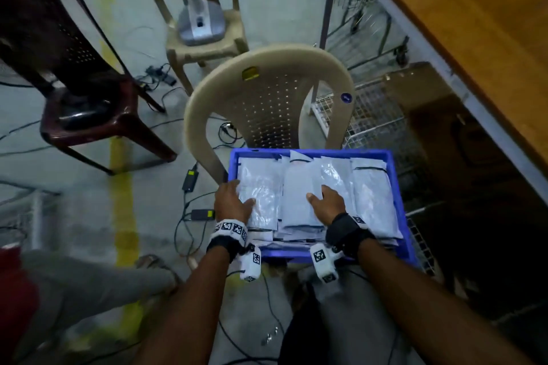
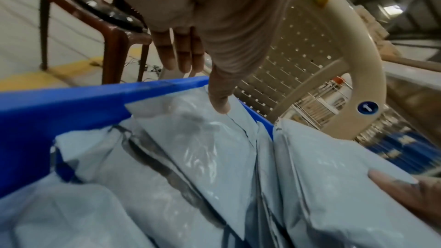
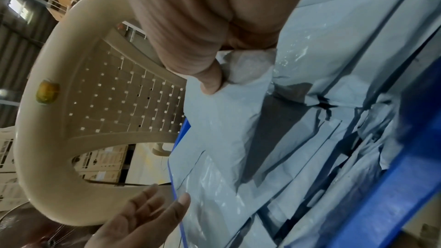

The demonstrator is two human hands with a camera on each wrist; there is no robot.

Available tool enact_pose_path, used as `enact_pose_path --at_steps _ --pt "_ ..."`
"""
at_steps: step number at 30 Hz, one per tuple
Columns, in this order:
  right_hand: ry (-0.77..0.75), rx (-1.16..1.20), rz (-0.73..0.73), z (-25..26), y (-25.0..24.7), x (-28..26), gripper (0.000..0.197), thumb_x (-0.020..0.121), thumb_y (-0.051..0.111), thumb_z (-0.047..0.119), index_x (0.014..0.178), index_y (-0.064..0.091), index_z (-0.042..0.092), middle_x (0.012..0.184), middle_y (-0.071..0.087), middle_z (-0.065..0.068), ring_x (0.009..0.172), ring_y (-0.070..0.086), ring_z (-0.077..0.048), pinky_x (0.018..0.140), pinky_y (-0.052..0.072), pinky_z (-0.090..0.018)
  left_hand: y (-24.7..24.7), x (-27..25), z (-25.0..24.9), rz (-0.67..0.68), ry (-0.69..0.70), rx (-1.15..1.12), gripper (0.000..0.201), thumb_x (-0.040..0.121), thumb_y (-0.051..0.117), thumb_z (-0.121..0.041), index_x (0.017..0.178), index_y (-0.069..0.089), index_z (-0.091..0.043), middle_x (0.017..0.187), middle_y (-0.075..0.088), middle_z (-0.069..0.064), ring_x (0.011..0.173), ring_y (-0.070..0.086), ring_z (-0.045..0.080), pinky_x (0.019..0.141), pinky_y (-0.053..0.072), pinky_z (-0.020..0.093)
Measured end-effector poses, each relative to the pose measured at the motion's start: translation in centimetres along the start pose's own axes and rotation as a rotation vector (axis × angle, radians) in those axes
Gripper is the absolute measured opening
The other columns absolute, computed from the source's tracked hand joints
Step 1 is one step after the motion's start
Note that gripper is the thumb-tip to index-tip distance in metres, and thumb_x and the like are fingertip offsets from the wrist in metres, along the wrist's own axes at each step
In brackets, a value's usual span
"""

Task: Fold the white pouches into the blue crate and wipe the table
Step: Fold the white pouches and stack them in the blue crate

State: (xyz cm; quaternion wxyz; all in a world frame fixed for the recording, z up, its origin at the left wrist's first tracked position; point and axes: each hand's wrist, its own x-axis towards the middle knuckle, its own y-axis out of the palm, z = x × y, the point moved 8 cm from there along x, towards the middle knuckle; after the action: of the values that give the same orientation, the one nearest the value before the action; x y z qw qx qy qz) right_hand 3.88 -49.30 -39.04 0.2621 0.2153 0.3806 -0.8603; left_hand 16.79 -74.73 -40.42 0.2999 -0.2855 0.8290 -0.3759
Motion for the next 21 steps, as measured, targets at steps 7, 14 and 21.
enact_pose_path --at_steps 7,14,21 --pt "0.066 0.028 -0.013 -3.0 -1.2 1.1 0.038 0.096 0.057 0.033 0.121 0.062 0.005 0.125 0.064 -0.014 0.114 0.058 -0.032 0.090 0.041 -0.028 5.5 -0.3 -2.1 0.498 0.215 0.424 0.096 0.080 0.078 -0.042 0.157 0.024 -0.024 0.166 0.001 0.009 0.153 -0.001 0.028 0.123 0.015 0.042" --pt "0.028 0.002 0.012 -3.1 -0.6 2.6 0.044 0.096 0.057 0.036 0.125 0.058 0.003 0.130 0.060 -0.014 0.119 0.055 -0.032 0.090 0.039 -0.027 6.9 0.8 -1.3 0.475 0.207 0.497 0.093 0.084 0.074 -0.040 0.157 0.020 -0.025 0.166 -0.004 0.010 0.153 -0.005 0.029 0.123 0.008 0.046" --pt "-0.059 0.124 0.050 1.0 2.8 0.9 0.034 0.093 0.063 0.028 0.119 0.063 0.008 0.120 0.067 -0.009 0.112 0.061 -0.029 0.083 0.041 -0.022 0.1 1.1 -0.8 0.091 0.098 -0.093 0.031 0.089 0.067 -0.005 0.119 0.071 -0.012 0.125 0.067 0.014 0.121 0.060 0.029 0.103 0.046 0.032"
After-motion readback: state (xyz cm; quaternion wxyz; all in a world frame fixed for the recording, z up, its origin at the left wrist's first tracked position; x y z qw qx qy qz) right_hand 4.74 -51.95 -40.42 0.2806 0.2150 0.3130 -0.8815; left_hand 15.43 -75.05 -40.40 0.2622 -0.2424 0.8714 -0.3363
